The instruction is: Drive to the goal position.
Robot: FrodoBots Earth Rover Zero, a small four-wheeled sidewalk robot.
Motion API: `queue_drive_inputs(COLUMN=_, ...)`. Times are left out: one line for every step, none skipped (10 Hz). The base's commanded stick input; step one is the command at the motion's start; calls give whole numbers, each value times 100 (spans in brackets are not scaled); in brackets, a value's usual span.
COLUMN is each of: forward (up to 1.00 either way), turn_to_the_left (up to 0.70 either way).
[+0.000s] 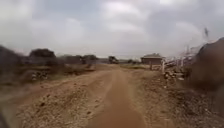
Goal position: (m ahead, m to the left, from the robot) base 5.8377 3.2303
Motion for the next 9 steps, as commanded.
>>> queue_drive_inputs(forward=48, turn_to_the_left=-48)
queue_drive_inputs(forward=48, turn_to_the_left=-32)
queue_drive_inputs(forward=48, turn_to_the_left=-6)
queue_drive_inputs(forward=48, turn_to_the_left=0)
queue_drive_inputs(forward=48, turn_to_the_left=0)
queue_drive_inputs(forward=48, turn_to_the_left=0)
queue_drive_inputs(forward=48, turn_to_the_left=0)
queue_drive_inputs(forward=48, turn_to_the_left=0)
queue_drive_inputs(forward=48, turn_to_the_left=0)
